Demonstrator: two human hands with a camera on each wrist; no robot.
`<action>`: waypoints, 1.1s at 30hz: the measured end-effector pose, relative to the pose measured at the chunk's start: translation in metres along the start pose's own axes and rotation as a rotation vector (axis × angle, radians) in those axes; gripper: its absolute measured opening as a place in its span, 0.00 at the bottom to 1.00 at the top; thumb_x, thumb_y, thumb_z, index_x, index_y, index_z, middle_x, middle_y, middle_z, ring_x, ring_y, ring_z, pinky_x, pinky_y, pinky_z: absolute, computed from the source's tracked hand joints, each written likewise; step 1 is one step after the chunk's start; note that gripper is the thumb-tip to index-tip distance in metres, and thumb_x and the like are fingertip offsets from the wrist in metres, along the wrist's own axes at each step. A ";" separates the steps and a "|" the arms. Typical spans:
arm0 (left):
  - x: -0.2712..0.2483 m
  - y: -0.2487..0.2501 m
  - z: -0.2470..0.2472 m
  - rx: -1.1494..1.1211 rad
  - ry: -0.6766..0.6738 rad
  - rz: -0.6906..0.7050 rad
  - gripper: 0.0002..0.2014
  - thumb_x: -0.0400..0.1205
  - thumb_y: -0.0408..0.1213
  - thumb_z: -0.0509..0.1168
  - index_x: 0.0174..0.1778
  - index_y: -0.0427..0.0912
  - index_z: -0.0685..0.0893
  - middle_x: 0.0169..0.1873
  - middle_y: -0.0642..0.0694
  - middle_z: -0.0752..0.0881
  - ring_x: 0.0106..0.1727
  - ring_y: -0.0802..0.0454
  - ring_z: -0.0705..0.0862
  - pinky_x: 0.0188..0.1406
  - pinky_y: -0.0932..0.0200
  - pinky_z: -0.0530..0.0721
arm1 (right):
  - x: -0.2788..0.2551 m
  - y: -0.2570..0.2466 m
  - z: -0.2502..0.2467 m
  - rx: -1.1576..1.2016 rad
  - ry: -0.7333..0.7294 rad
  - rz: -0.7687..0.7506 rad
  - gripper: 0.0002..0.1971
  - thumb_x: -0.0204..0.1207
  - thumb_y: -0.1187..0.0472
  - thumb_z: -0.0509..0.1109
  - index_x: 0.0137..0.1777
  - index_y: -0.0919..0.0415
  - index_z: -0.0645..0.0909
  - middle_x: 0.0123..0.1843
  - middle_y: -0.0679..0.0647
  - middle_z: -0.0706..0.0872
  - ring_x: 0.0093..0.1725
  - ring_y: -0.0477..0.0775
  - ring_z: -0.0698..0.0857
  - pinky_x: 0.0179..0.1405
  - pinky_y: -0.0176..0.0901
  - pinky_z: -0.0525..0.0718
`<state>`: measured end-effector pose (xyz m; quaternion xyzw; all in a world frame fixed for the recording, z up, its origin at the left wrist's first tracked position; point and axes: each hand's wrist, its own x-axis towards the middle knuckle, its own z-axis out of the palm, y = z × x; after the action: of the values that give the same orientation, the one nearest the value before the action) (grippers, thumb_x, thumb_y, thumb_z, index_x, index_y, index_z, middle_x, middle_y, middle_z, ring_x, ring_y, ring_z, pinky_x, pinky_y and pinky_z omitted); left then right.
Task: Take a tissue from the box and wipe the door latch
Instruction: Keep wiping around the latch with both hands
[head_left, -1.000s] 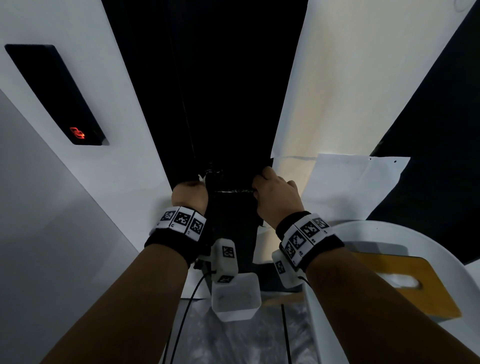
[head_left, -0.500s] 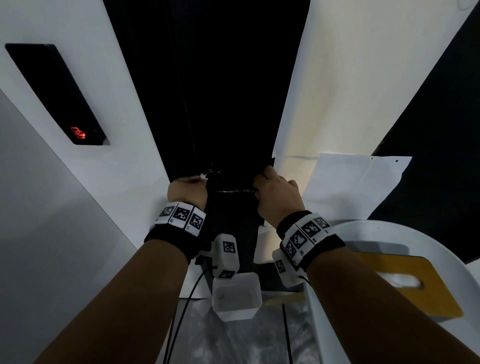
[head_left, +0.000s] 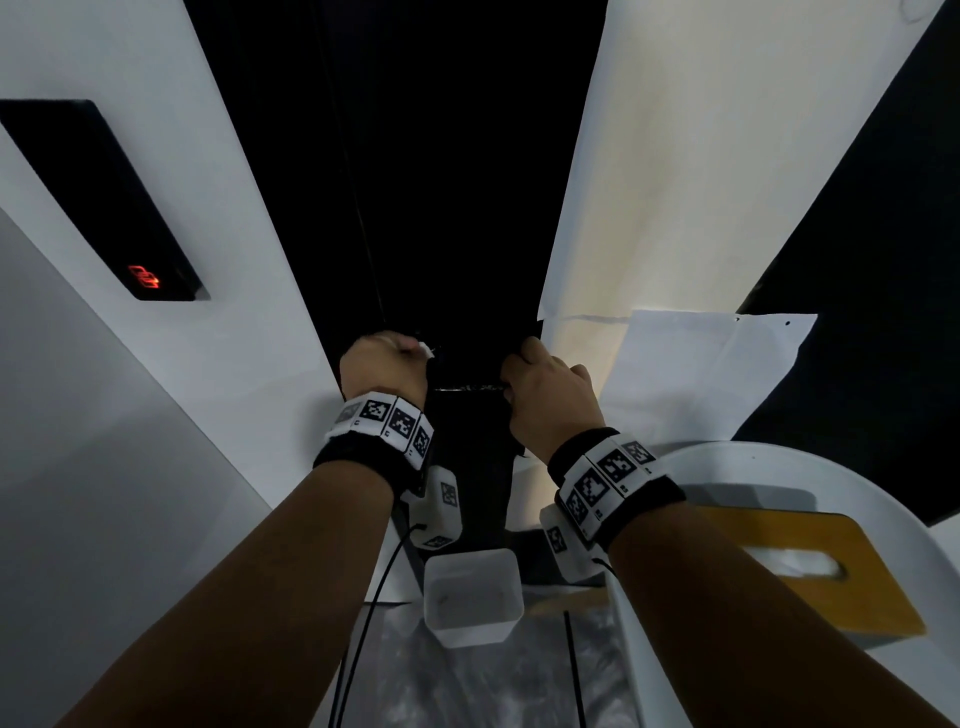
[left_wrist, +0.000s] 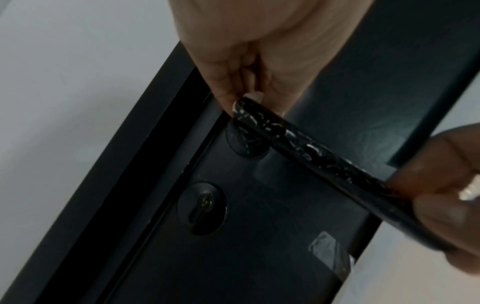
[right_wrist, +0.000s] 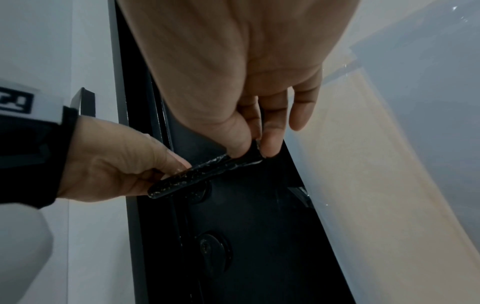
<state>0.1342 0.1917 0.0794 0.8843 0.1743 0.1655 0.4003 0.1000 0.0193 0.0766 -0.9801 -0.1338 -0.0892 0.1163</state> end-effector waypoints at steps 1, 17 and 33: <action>0.001 -0.001 0.001 0.044 -0.010 0.043 0.06 0.78 0.41 0.68 0.41 0.48 0.91 0.44 0.50 0.91 0.47 0.51 0.87 0.45 0.68 0.75 | 0.000 0.000 0.000 0.002 0.001 0.000 0.13 0.72 0.67 0.63 0.56 0.58 0.78 0.57 0.54 0.73 0.48 0.62 0.81 0.45 0.49 0.67; 0.004 0.004 0.003 0.312 -0.004 0.352 0.04 0.77 0.38 0.67 0.38 0.43 0.86 0.43 0.42 0.86 0.41 0.41 0.85 0.37 0.54 0.83 | -0.001 0.000 -0.001 0.002 0.007 -0.008 0.12 0.71 0.67 0.63 0.54 0.57 0.77 0.55 0.53 0.73 0.47 0.61 0.81 0.43 0.49 0.66; -0.011 -0.018 -0.009 0.093 0.082 0.089 0.09 0.81 0.35 0.63 0.51 0.37 0.86 0.45 0.37 0.89 0.49 0.37 0.86 0.43 0.57 0.78 | -0.002 -0.001 -0.001 -0.002 0.008 -0.001 0.13 0.72 0.68 0.63 0.56 0.57 0.78 0.56 0.54 0.73 0.48 0.61 0.81 0.45 0.49 0.68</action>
<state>0.1175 0.2039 0.0698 0.9014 0.1585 0.2107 0.3435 0.0980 0.0192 0.0776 -0.9798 -0.1337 -0.0933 0.1159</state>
